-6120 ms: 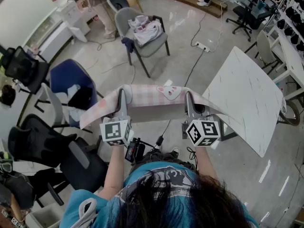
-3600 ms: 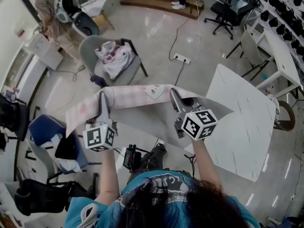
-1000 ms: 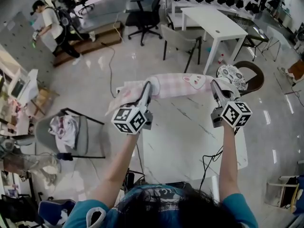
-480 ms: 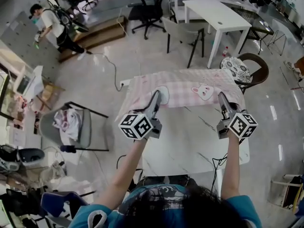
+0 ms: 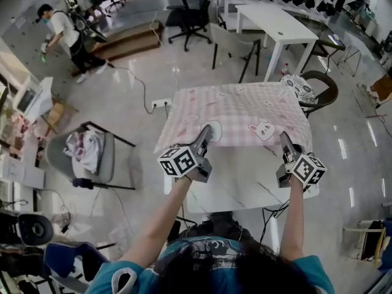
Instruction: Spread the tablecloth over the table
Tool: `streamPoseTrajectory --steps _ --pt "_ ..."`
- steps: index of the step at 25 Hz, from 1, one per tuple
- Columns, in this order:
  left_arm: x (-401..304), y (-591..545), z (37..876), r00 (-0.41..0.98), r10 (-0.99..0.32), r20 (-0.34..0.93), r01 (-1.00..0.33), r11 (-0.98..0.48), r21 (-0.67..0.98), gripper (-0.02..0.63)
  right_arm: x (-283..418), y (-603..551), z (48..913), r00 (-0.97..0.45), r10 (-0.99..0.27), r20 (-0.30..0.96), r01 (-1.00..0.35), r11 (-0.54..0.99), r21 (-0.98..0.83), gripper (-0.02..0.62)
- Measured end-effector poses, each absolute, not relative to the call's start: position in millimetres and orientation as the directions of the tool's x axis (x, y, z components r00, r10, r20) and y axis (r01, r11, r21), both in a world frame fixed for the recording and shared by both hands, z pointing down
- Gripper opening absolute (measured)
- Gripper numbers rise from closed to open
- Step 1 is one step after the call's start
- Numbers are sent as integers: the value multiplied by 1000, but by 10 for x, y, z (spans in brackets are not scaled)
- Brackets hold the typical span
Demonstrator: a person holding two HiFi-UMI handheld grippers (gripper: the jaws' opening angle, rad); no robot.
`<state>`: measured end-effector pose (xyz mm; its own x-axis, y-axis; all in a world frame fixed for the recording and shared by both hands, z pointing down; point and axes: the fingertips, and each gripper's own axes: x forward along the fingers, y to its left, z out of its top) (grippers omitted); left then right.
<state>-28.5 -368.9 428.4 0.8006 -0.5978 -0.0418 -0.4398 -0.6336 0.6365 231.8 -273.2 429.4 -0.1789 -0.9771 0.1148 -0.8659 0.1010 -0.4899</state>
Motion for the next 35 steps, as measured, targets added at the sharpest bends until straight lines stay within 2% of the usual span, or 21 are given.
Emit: streamPoseTrajectory --steps 5,13,25,30,35 --pt "-396 -3388 4610 811 -584 -39 -381 -578 722 40 2197 -2393 4504 -151 -977 153 -858 53 -510 46" --pt "-284 -3007 4813 800 -600 2 -396 -525 753 38 2329 -2035 4589 -159 -964 212 -863 31 -505 48" --pt "9 -2504 5074 741 -659 129 -560 -500 661 52 2680 -1732 4928 -295 -927 232 -818 120 -562 51" --pt "78 -2179 5280 704 -690 171 -601 -450 660 51 2787 -1477 5179 -360 -899 251 -779 141 -612 51" --pt "153 -1832 5629 715 -658 237 -600 -404 690 55 2818 -1188 5501 -390 -875 288 -745 116 -657 49"
